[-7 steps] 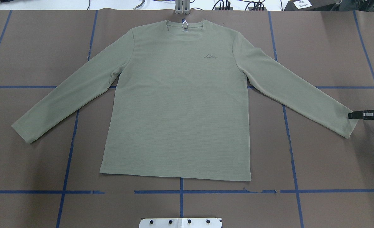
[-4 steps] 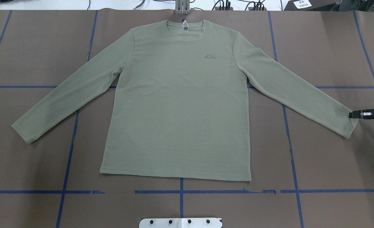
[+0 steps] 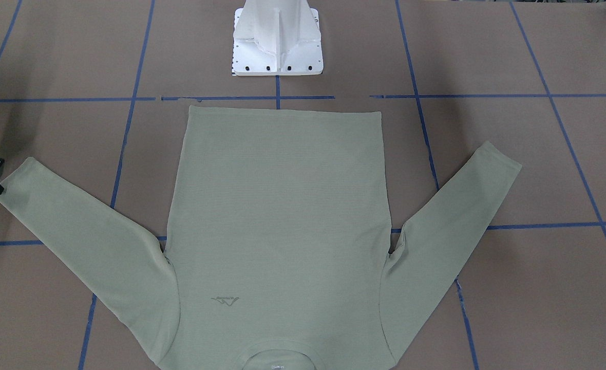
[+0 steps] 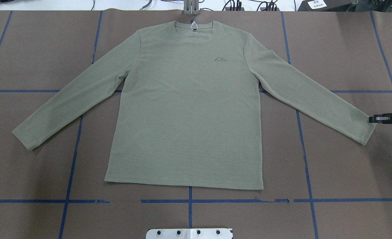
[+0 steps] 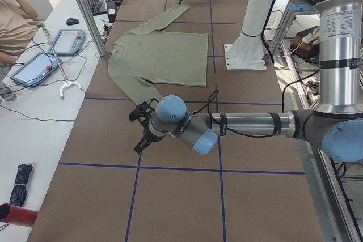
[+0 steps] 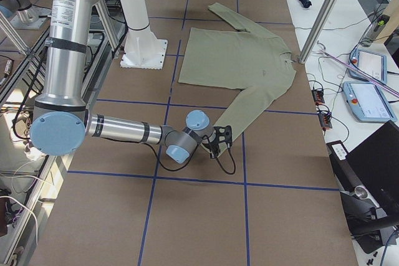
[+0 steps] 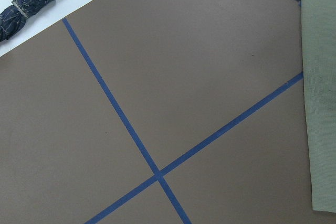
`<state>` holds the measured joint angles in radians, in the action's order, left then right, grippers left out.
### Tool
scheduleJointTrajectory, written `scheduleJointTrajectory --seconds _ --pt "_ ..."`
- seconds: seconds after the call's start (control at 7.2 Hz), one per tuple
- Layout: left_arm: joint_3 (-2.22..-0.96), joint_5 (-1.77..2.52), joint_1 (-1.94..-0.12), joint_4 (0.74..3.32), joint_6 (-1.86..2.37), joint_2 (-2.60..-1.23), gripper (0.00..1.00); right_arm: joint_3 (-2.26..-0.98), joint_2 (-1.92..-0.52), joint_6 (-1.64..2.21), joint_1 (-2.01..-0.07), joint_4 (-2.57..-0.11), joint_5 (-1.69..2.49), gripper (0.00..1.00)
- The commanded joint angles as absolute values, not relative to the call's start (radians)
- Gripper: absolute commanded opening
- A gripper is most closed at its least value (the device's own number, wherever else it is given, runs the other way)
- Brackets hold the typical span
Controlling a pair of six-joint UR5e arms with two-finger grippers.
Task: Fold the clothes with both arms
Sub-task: 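Move the right gripper to the sleeve cuff nearest it and grasp it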
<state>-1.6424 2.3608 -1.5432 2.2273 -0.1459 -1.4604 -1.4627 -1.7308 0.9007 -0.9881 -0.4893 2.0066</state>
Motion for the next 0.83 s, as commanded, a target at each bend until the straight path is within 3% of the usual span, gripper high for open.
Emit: scheduleJointTrajectory --seconds 0.0,0.14,0.69 --pt "-1.643 2.361 -1.543 2.227 -0.146 -1.46 1.0 -1.45 -1.729 0.887 -0.989 -0.488 2.013 0.51" --pt "-1.643 2.361 -1.543 2.227 -0.146 -1.46 1.0 -1.451 -1.729 0.884 -0.989 -0.486 2.019 0.61" --pt "-1.641 2.361 -1.543 2.227 -0.147 -1.46 1.0 -1.448 -1.73 0.894 -0.991 -0.488 2.022 0.61"
